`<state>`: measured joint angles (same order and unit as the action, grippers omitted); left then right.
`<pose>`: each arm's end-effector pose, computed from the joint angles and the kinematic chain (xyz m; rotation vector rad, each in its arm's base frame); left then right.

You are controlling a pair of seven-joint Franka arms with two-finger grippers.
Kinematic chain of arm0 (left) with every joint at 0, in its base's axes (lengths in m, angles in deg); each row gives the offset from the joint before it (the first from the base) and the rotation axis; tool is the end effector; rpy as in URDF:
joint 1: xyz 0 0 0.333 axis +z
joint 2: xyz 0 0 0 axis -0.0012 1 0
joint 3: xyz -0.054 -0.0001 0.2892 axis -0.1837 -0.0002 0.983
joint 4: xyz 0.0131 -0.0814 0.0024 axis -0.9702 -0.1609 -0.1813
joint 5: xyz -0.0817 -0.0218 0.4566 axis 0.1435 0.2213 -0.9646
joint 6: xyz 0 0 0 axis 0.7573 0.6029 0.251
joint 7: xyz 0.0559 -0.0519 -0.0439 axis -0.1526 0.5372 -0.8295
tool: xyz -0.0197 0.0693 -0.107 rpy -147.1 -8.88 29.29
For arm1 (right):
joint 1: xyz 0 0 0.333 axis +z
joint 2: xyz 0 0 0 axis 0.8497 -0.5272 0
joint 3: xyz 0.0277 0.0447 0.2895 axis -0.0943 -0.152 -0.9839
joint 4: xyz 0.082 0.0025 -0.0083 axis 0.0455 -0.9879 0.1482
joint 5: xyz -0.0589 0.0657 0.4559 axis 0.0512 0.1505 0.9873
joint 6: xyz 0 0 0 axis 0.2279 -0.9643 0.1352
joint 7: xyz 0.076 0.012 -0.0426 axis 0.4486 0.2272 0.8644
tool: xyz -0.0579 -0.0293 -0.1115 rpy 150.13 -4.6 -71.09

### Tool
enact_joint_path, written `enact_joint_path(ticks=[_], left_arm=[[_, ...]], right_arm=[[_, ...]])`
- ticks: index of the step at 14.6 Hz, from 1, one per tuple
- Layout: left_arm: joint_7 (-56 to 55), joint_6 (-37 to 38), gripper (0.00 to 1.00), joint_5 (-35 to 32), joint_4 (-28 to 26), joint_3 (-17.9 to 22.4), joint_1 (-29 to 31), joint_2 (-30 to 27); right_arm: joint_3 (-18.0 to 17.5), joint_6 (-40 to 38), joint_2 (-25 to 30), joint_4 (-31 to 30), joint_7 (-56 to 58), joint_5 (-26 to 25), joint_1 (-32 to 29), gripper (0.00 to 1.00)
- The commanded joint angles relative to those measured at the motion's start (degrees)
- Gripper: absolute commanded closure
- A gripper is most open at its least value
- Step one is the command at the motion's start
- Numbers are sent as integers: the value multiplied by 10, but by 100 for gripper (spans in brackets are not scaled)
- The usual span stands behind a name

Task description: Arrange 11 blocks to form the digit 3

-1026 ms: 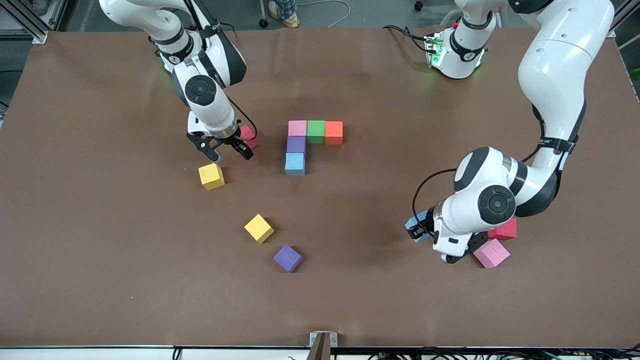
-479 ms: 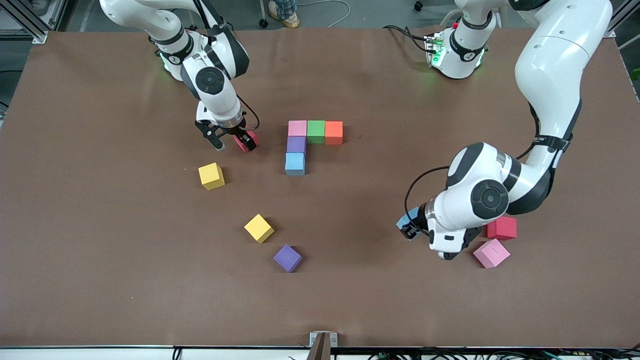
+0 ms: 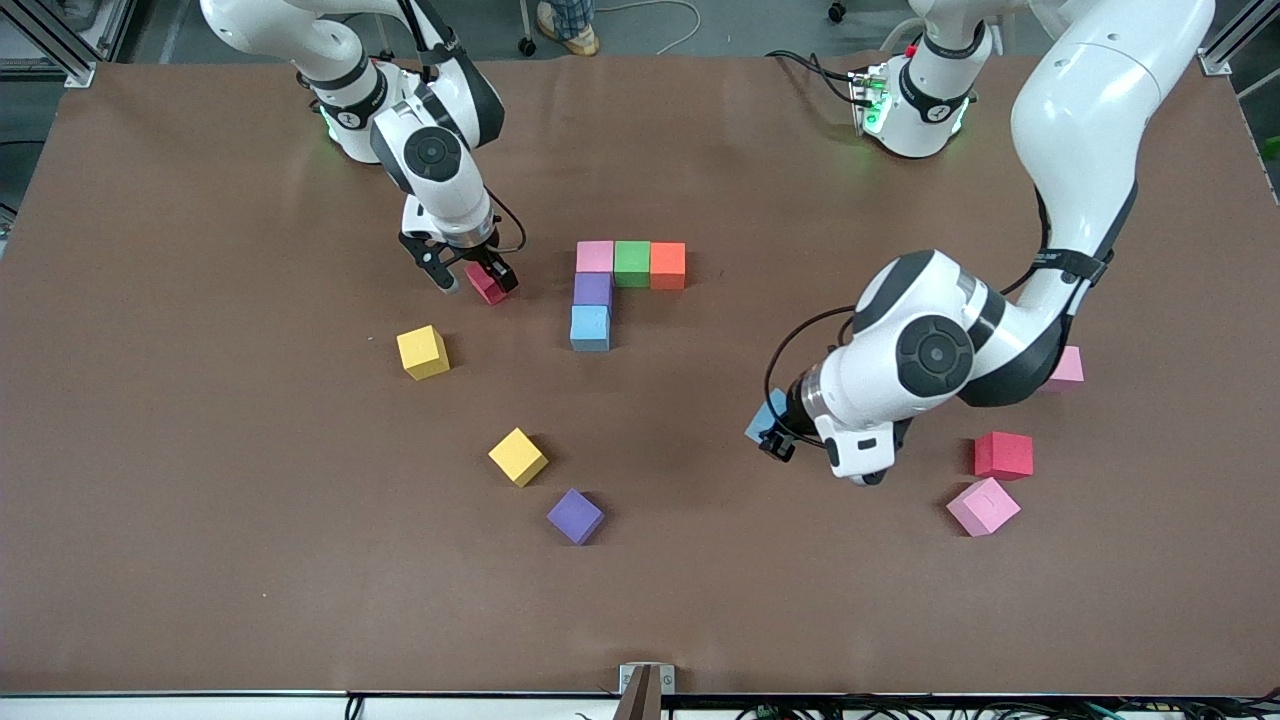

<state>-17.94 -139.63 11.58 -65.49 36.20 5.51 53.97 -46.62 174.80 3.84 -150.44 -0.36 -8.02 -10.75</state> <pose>0.6788 -0.3811 0.3004 2.5732 1.5161 -0.2751 0.3691 0.2838 0.1053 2.8145 -1.2564 -0.0547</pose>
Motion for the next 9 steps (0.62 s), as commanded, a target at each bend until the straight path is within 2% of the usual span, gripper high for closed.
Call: enact_joint_path(ticks=[1,3,4,5,6,9], left_arm=[[-104,6,90,0,-10,1,-22,-12],[-187,4,90,-1,-11,3,-42,-7],[-233,4,90,-9,-11,7,-55,-6],[-274,3,89,-24,-15,8,-63,-5],[-309,-3,89,-33,-25,8,-66,-1],[-418,-79,88,-35,-92,5,-65,-8]], right_arm=[[0,8,23,-23,-5,8,3,30],[0,8,22,-23,-5,8,3,37],[0,7,22,-22,-5,8,3,53],[0,6,22,-22,-5,8,3,82],[0,6,21,-18,-5,8,3,97],[0,0,21,15,20,7,3,100]])
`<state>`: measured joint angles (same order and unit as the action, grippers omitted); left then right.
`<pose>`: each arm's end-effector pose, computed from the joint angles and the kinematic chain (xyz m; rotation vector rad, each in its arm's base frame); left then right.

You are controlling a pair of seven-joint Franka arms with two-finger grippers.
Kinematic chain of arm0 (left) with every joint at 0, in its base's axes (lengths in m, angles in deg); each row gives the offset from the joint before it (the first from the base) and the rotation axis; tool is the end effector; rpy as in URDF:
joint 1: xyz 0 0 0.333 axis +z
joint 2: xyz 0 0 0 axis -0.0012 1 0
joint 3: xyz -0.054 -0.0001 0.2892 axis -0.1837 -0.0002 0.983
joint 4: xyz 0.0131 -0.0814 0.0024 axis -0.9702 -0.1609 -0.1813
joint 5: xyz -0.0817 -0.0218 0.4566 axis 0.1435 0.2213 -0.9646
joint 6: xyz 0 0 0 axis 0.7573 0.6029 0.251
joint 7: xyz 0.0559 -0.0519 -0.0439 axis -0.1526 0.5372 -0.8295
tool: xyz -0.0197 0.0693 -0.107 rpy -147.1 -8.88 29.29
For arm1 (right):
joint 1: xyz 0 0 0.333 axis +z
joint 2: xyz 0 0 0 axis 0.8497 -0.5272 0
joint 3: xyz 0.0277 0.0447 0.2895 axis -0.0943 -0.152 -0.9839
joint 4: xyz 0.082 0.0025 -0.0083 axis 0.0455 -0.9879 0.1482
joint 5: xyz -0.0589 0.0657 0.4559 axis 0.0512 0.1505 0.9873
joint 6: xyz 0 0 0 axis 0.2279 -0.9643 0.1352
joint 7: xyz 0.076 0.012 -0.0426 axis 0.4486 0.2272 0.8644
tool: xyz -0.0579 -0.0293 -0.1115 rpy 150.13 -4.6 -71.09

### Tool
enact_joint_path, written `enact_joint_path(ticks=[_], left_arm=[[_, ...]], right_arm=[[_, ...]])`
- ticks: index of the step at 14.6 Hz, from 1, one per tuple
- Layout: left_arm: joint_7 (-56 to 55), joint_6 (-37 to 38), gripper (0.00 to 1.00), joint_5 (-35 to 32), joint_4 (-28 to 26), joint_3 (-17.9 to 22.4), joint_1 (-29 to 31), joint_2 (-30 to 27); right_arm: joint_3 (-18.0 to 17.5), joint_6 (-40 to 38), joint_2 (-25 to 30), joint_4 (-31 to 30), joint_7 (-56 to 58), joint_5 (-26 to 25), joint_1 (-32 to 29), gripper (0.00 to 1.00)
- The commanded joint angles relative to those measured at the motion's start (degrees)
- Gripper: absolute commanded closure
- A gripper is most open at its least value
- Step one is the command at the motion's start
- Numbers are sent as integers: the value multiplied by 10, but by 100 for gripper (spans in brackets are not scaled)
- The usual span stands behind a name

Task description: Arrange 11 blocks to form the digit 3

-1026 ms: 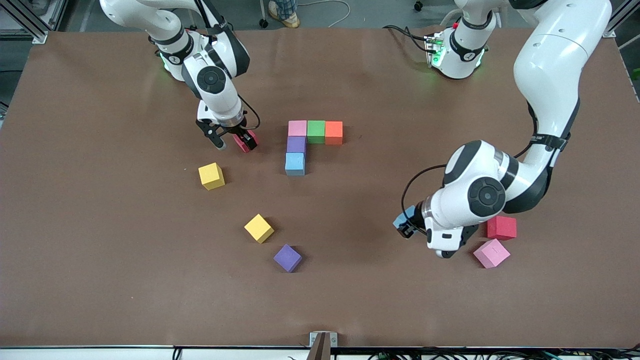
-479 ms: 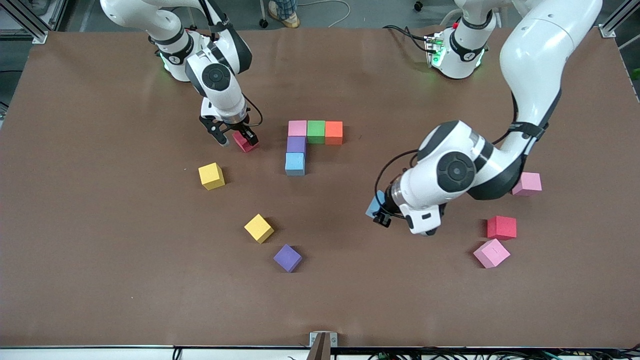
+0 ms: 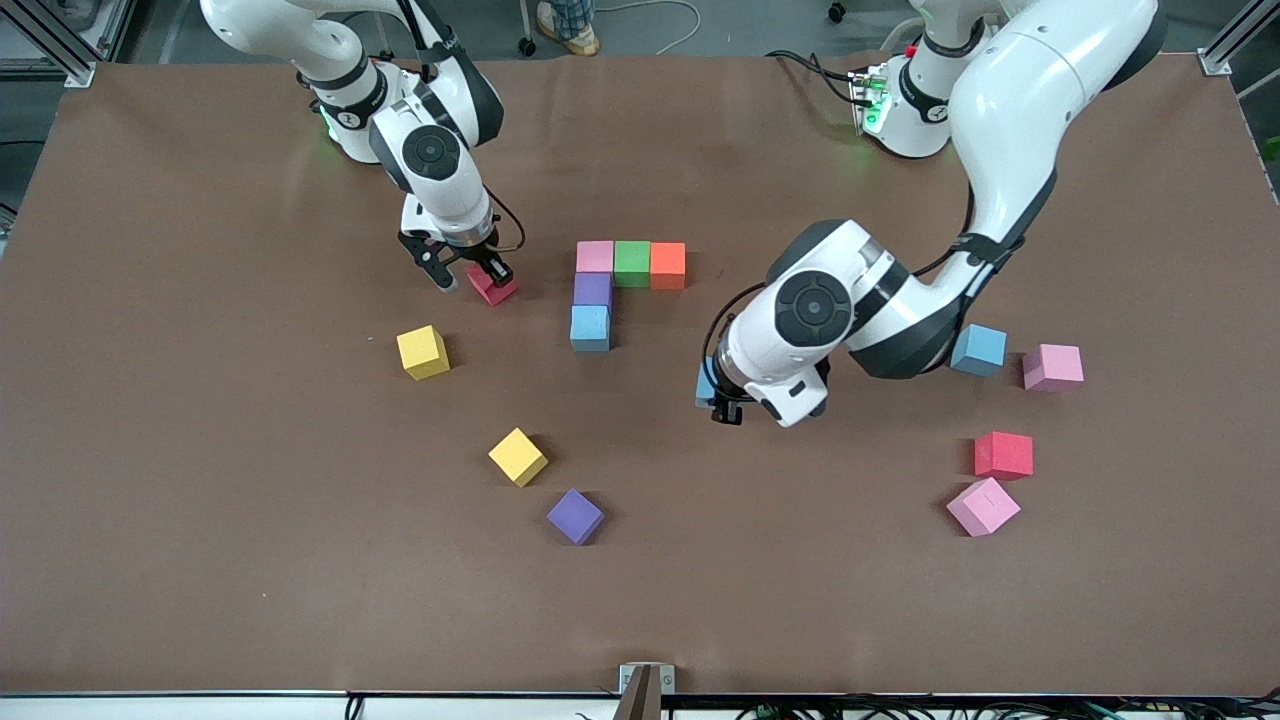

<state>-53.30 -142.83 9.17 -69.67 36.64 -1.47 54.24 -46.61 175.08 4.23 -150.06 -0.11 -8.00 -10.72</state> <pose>0.6124 -0.4635 0.2650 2.2227 2.1281 -0.2974 0.3732 0.2876 0.1112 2.8328 -1.2568 -0.0434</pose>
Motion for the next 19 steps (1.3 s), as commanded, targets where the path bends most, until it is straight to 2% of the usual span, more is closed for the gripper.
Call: enact_joint_path(ticks=[1,3,5,9,11,15,19], left_arm=[[-95,-69,88,-15,-69,0,1,-13],[-153,-98,88,-22,-97,0,-8,-10],[-181,-165,88,-52,-134,1,-19,-5],[-237,-235,88,-68,-198,0,-18,-16],[-280,-248,88,-96,-201,0,-32,-9],[-310,-273,88,-122,-197,3,-52,5],[-319,-295,88,-123,-200,13,-68,18]], right_arm=[[0,-11,16,28,52,7,1,100],[1,-68,5,86,115,8,-9,100],[0,-128,-20,160,151,8,-20,100],[-1,-213,-116,324,215,10,-24,100],[-1,-214,-154,369,268,14,-22,100],[-1,-214,-210,442,385,76,-23,100],[-1,-215,-248,489,454,83,-22,100]])
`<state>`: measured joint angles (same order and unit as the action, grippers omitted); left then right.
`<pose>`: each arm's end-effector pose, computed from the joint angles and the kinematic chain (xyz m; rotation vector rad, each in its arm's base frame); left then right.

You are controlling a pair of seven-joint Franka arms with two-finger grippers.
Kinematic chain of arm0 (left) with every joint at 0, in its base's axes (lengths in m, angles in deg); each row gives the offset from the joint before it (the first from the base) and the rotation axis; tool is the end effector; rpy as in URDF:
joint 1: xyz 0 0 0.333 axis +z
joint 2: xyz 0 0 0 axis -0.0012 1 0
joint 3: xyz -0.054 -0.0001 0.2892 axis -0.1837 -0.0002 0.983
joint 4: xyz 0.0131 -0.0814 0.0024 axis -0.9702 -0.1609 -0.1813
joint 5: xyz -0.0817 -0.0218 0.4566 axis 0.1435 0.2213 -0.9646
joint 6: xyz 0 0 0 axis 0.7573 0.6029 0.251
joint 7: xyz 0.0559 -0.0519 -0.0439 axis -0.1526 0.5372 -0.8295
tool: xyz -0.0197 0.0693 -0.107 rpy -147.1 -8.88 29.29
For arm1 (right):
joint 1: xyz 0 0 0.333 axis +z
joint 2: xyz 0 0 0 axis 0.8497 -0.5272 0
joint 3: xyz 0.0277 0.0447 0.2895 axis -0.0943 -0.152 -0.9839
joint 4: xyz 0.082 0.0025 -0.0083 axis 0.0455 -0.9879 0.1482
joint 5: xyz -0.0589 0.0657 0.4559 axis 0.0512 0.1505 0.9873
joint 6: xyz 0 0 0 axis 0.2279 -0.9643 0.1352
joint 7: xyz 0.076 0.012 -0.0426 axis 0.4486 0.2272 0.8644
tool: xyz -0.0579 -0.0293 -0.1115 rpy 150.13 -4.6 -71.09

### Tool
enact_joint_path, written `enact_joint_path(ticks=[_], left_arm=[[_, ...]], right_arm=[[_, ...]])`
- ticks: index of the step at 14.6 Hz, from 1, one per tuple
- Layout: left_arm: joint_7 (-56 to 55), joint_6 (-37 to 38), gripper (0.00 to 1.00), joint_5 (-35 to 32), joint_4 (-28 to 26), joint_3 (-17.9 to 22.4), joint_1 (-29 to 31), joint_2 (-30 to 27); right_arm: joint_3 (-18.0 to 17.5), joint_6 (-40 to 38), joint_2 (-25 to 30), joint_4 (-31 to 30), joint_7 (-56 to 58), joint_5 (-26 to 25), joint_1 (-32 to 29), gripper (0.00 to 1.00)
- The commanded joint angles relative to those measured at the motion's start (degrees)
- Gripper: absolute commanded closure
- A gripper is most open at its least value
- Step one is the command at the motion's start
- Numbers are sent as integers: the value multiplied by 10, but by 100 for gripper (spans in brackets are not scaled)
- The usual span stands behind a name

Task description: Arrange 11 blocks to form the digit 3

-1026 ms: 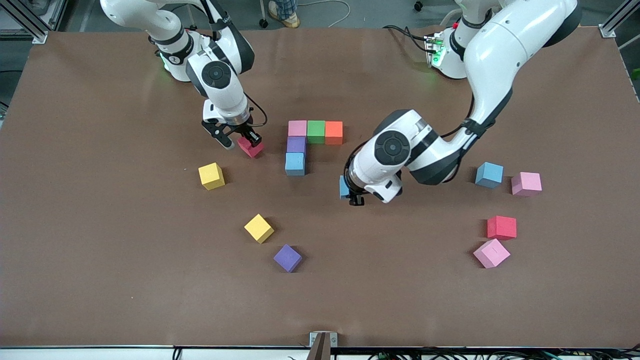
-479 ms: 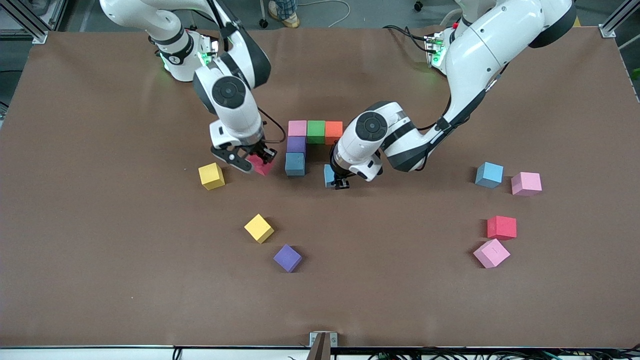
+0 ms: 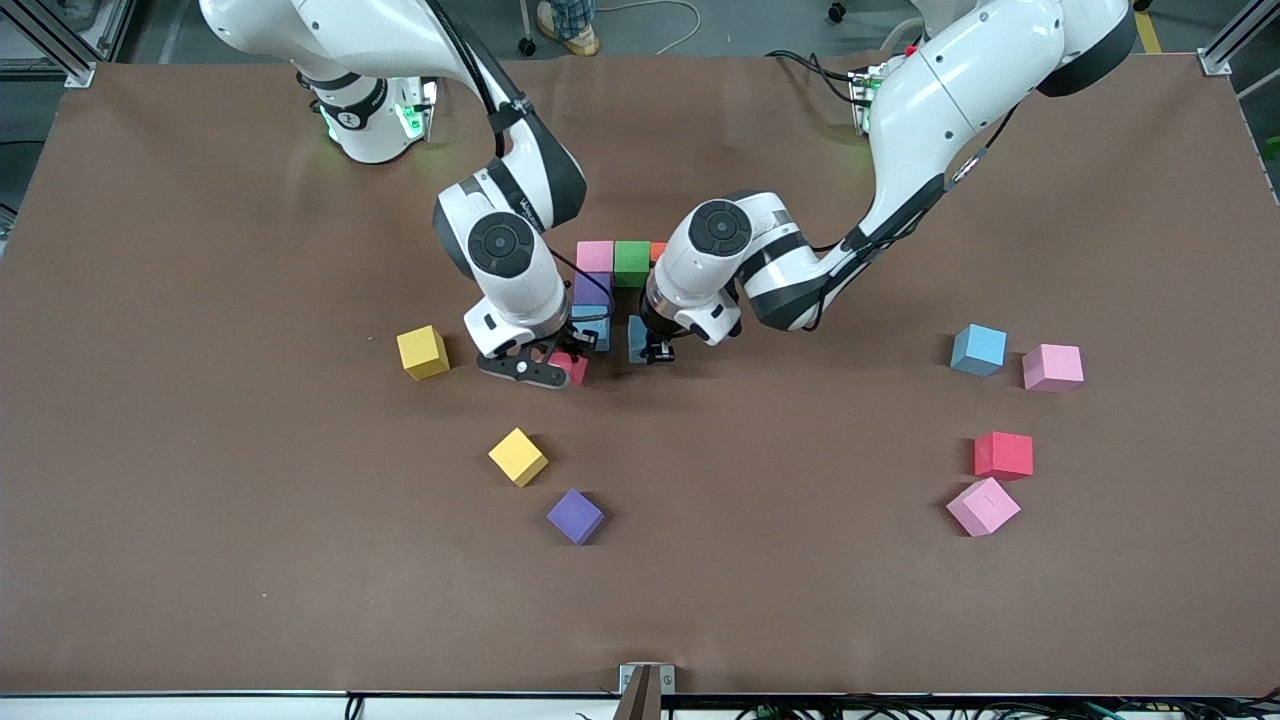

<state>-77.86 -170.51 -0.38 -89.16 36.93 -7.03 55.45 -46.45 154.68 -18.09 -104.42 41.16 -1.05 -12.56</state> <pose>0.4669 -0.5434 0.1490 1.9816 2.1865 -0.3179 0.5622 0.4221 0.1950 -3.0835 0.3057 0.0378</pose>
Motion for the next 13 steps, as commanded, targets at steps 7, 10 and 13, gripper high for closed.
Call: enact_joint_path(ticks=[7,10,13], left_arm=[[-92,-49,88,-30,-2,73,-87,6],[-93,-51,88,-31,-2,73,-90,7],[-92,-62,88,-31,-2,73,-91,7]], right_arm=[[-2,-9,-69,74,80,13,6,100],[-2,-8,-78,74,81,12,10,100],[-2,-7,-90,74,81,8,19,100]])
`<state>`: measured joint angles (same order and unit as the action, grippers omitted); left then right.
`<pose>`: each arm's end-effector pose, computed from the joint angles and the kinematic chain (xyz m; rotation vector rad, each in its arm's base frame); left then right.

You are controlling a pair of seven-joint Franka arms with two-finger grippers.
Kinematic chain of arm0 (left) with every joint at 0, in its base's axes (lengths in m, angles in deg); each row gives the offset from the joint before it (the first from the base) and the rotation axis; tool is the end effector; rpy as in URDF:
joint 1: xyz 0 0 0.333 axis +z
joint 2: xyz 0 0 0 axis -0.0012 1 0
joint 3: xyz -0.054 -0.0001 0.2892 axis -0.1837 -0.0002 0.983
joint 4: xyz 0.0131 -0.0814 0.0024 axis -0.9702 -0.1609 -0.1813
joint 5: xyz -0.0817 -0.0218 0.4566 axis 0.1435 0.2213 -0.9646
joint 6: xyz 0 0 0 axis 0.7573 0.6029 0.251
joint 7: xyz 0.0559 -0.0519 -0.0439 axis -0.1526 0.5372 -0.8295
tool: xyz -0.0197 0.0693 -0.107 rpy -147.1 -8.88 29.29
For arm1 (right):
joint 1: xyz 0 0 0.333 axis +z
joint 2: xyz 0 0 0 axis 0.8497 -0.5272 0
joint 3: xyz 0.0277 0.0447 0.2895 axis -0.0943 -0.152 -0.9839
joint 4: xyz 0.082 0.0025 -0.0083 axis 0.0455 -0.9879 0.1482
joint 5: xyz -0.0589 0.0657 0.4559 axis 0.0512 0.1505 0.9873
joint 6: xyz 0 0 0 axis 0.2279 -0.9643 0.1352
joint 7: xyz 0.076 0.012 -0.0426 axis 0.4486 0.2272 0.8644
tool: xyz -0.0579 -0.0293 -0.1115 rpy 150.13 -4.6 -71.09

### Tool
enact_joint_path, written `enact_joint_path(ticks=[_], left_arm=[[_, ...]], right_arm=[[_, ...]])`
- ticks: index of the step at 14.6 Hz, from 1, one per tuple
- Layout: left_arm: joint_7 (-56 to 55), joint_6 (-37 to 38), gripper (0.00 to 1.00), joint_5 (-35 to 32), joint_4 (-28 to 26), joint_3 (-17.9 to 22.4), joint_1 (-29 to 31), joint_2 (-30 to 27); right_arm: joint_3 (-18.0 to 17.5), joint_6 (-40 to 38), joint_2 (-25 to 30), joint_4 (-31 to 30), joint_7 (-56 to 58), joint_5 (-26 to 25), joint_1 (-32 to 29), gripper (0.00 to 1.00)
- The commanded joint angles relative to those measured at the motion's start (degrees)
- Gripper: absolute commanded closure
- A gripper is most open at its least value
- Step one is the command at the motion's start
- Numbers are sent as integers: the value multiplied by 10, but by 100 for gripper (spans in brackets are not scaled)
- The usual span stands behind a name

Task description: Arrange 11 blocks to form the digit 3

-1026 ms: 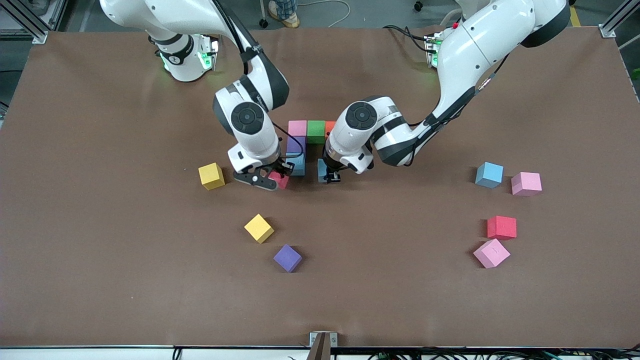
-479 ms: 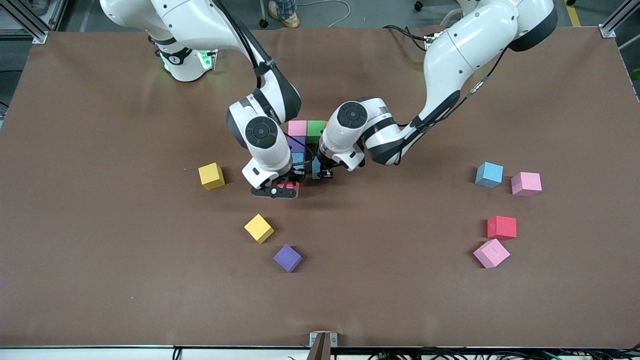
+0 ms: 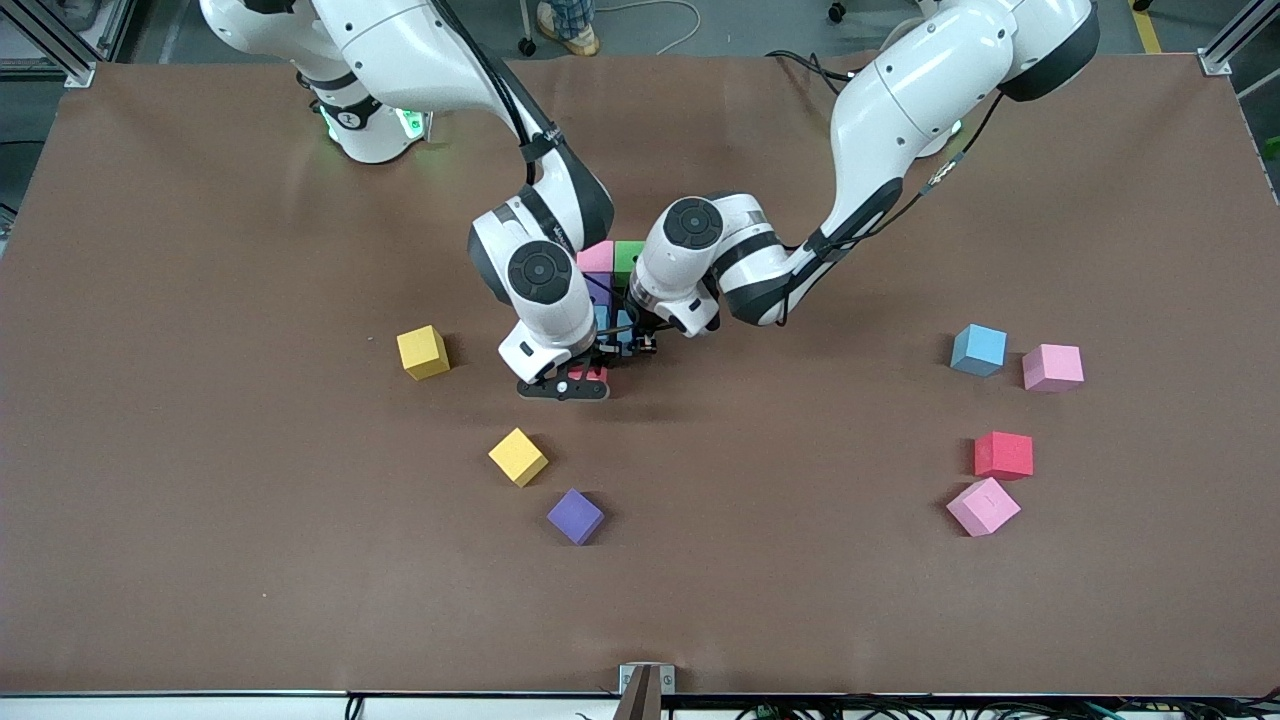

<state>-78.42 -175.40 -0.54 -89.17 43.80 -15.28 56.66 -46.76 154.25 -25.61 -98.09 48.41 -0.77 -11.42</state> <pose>0.4379 -0.5600 0.1083 2.0269 2.1355 -0.2768 0.5647 0.4495 0.1552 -3.1225 0.0633 0.0567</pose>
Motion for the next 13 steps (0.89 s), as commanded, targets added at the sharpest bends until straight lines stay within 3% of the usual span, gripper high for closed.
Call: enact_joint_path(ticks=[1,13], left_arm=[[-87,-13,88,-29,-2,5,-9,-5],[-107,-14,87,-28,1,5,-12,0]], right_arm=[[1,-3,-20,10,8,5,10,100],[1,-21,-21,9,18,0,17,99]])
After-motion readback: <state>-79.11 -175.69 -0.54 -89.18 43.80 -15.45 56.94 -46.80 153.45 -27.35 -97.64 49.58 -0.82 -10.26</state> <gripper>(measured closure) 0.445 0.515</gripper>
